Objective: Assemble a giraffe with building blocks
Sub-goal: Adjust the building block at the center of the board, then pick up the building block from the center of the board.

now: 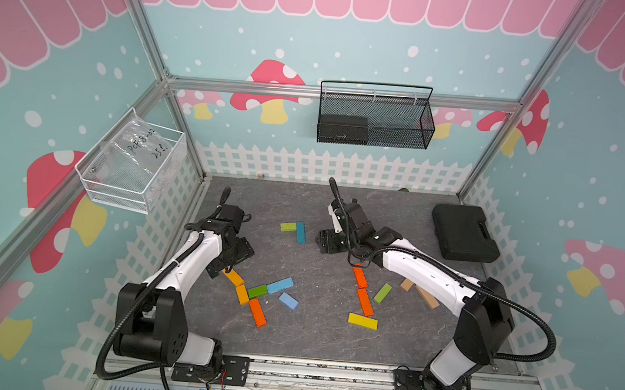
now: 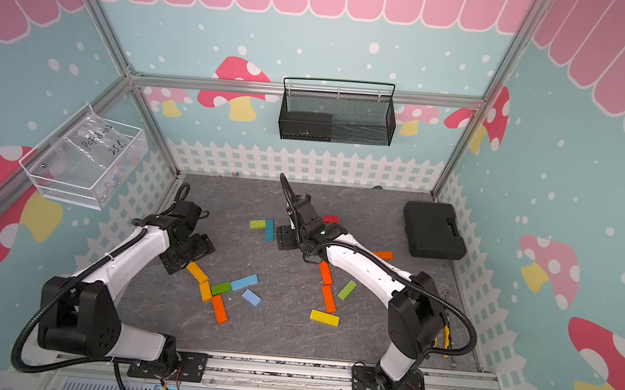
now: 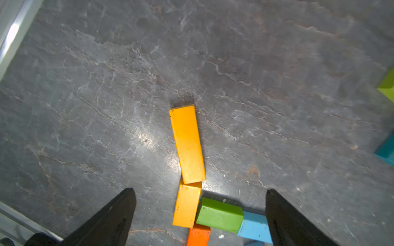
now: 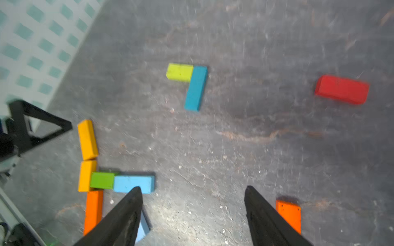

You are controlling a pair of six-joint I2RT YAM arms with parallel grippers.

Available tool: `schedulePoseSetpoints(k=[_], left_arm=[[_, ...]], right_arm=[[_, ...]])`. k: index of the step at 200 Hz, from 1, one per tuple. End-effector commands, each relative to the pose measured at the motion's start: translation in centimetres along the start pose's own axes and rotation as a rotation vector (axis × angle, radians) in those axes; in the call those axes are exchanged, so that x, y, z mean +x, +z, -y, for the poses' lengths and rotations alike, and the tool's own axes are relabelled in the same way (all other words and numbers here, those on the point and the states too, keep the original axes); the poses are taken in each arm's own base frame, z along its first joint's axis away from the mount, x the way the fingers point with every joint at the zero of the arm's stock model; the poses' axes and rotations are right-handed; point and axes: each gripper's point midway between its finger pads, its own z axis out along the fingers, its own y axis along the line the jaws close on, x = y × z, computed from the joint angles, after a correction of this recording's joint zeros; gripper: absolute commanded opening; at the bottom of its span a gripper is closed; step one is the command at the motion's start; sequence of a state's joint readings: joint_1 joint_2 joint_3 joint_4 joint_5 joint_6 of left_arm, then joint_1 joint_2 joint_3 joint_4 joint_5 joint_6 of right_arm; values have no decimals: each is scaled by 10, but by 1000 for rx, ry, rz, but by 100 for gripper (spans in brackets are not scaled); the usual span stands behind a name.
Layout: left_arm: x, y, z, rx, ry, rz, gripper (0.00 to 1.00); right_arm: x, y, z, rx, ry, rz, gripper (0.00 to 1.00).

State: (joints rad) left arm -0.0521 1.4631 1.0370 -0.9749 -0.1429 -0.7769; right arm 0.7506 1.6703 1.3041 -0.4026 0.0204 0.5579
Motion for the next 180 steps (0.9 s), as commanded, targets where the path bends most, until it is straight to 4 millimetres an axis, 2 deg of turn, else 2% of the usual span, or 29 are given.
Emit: schedulePoseSetpoints(k=[1,40,88,149,180], left_arm=[[-2,16,-8,-59,-94,2,97],[6,37,-8,-47,-138,-34,98],[12,51,-14,-46,-155,-52,99],[16,61,-16,-44,-155,-62,95],[17,69,-17,-54,-160,-71,87]], right_arm=[[1,-4,-2,-53,12,49,77],[22,2,6,-63,29,20,77],[25,4,9,-67,32,18,77],[34,16,10,-87,32,-14,77],[35,16,15,-76,37,-10,76]])
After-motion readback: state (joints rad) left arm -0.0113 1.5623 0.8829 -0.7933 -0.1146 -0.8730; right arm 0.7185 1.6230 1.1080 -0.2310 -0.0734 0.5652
